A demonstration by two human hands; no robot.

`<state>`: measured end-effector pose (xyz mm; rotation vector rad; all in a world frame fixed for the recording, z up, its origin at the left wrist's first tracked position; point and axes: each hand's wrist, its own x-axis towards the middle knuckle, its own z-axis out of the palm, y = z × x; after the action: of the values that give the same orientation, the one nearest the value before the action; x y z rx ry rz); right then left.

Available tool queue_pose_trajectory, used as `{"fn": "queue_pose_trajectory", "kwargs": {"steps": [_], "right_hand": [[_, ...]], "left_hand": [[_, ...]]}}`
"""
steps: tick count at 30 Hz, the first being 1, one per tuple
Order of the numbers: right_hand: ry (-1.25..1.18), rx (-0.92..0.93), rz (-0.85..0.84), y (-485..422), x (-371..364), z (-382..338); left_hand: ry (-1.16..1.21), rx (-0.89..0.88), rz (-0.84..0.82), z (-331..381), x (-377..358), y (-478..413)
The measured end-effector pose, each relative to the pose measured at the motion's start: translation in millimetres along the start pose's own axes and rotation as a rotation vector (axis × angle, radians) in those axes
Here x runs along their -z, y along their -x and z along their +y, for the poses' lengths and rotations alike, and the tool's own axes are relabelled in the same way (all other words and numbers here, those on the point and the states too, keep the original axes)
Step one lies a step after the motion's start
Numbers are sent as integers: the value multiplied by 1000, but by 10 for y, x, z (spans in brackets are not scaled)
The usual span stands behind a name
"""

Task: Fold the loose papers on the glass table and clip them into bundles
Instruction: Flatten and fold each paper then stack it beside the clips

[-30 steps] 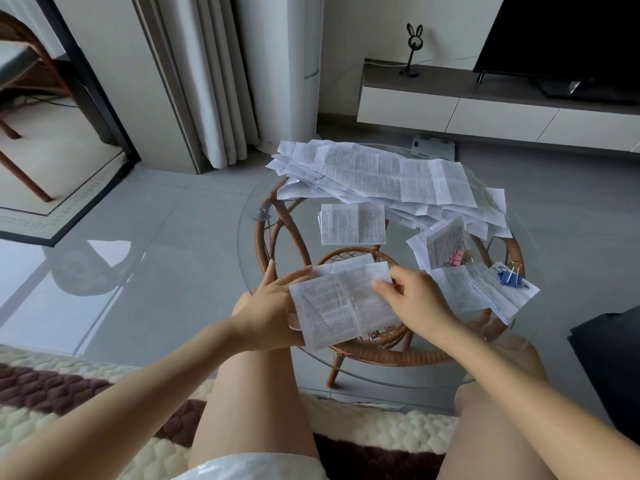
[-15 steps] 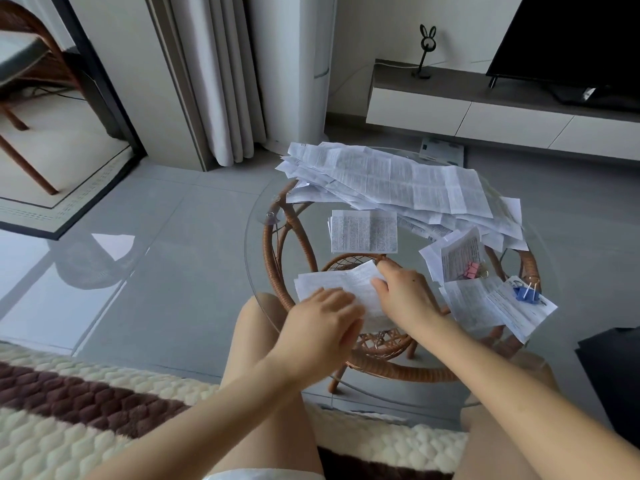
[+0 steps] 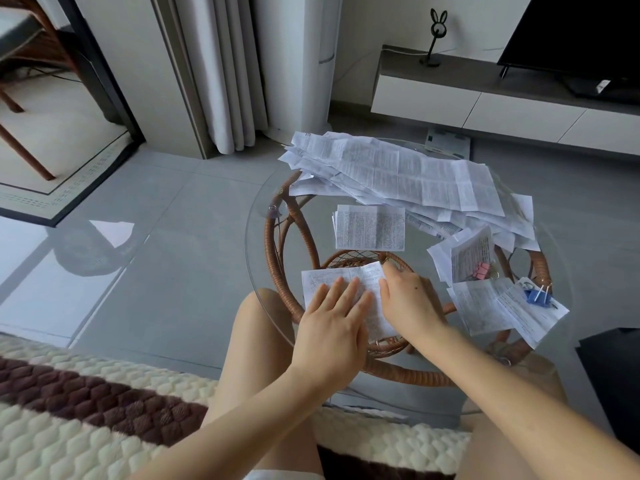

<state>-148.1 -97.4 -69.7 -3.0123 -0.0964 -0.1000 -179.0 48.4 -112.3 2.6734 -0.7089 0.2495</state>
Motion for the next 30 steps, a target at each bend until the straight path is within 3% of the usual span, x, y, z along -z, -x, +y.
{"fn": "queue_pose_trajectory", "kwargs": {"steps": [16,22,26,30], "right_hand": [[-5,-56,-48,-3,23,-30],[67,-71,206,410,-98,-97],[6,-133,162,612,-299,-30],[-101,-71,166,658,-322,109]], "left_hand": [[-110,39,-72,-7,-54,-27],[-121,42,-73,-35,-49,-37],[-160,7,-80,-32,-30,-47],[-169,-20,-139,-67,-17,-26]]}}
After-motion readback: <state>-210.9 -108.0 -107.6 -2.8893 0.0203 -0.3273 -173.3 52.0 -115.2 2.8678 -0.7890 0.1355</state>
